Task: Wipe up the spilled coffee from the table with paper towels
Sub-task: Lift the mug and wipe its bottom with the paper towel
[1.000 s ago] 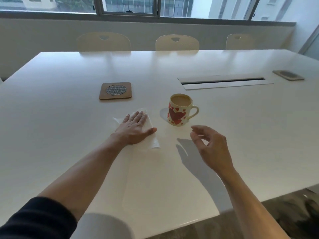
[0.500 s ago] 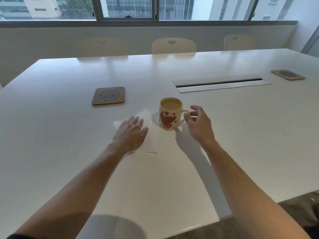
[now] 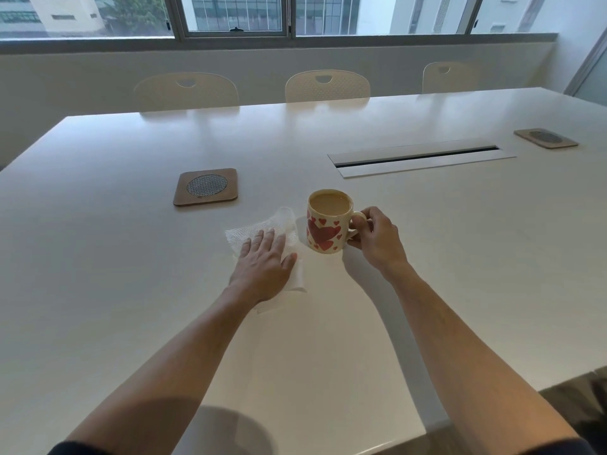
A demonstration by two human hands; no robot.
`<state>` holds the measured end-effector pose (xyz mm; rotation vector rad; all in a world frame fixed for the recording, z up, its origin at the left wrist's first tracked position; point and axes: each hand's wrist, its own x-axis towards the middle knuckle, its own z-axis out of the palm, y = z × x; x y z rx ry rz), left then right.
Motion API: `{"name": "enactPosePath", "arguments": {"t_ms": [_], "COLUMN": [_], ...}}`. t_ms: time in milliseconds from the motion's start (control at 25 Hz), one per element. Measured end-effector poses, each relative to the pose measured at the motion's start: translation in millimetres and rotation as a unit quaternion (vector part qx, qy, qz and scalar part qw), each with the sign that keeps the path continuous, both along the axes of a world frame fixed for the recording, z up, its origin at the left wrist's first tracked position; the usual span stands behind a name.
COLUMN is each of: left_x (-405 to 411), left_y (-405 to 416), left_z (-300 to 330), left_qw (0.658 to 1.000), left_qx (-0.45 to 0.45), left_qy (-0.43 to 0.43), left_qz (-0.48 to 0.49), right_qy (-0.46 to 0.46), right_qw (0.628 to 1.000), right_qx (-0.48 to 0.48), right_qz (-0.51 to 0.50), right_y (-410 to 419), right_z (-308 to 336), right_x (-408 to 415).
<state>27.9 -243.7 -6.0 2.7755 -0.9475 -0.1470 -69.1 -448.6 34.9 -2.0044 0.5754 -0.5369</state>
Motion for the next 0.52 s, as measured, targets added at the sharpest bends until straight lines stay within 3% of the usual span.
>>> {"name": "enactPosePath", "arguments": {"t_ms": [280,400,520], "left_x": [6.9,7.7,8.6], "left_y": [-0.3,-1.5,-4.0], "left_z": [-1.3,3.1,9.8], "left_qw": [0.998,0.989,0.955], "left_qx": [-0.060,-0.146,-0.278], "left_qy": [0.015,0.026,0.076], "left_qz": [-0.003,0.011,0.072], "right_qy": [-0.032,-0.039,-0.055], "right_qw": [0.998,0.998,0.997], "right_qx": [0.045,0.033,0.041], "right_qz": [-0.023,-0.030,-0.037], "right_y": [3.0,5.8,9.3], "right_z": [-5.5,-6.6,3.1], "right_x": [0.2,-1.2,-3.1]}}
